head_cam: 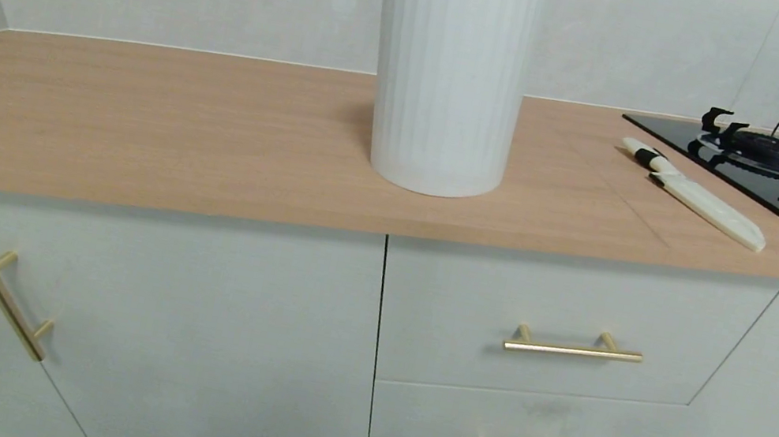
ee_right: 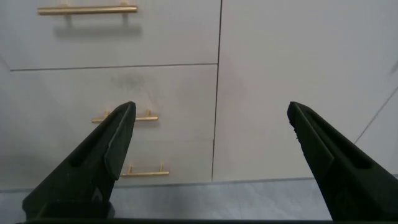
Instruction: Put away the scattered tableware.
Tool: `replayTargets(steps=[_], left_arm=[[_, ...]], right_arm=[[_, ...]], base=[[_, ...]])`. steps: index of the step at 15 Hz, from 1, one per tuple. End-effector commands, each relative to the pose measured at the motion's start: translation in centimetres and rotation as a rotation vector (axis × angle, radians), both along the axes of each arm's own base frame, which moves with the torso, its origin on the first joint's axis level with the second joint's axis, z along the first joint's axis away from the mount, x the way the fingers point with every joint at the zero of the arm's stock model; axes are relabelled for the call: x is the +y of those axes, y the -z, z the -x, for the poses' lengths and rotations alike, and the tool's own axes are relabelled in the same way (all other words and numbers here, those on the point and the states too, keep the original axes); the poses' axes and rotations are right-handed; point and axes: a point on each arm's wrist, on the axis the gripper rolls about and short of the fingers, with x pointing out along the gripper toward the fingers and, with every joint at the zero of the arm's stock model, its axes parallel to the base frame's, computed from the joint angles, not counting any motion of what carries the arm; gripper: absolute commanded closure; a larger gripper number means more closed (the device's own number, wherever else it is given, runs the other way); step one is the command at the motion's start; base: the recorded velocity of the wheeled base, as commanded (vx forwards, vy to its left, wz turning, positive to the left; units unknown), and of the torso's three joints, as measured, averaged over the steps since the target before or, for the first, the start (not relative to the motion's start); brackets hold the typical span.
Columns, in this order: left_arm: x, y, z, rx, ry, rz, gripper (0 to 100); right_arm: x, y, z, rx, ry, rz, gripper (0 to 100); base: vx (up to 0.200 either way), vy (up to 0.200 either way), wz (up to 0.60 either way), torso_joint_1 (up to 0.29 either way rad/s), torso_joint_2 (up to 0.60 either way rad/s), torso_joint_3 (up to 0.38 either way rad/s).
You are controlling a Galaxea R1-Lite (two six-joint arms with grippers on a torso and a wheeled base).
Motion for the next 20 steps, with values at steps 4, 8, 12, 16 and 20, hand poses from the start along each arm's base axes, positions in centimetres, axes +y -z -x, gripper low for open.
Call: replayTargets(steps=[4, 8, 12, 16, 20], left_arm=[[0.0, -0.03, 0.0, -0.002, 0.0, 0.001, 0], [0.0, -0.03, 0.0, -0.002, 0.0, 0.001, 0], [0.0, -0.03, 0.0, -0.002, 0.0, 0.001, 0], [0.0, -0.03, 0.0, -0.002, 0.0, 0.001, 0], [0.0, -0.03, 0.0, -0.002, 0.0, 0.001, 0]], right_arm=[[0.0, 0.0, -0.01, 0.002, -0.001, 0.001, 0], [0.0, 0.0, -0.01, 0.002, 0.0, 0.001, 0], [0.0, 0.0, -0.01, 0.002, -0.001, 0.001, 0], [0.0, 0.0, -0.01, 0.002, -0.001, 0.001, 0], [0.0, 0.0, -0.01, 0.001, -0.001, 0.002, 0]], base=[[0.15, 0.0, 0.0, 0.001, 0.0, -0.001], [0.0, 0.0, 0.0, 0.0, 0.0, 0.0], [0.0, 0.0, 0.0, 0.0, 0.0, 0.0], [0.0, 0.0, 0.0, 0.0, 0.0, 0.0], [0.0, 0.0, 0.0, 0.0, 0.0, 0.0]])
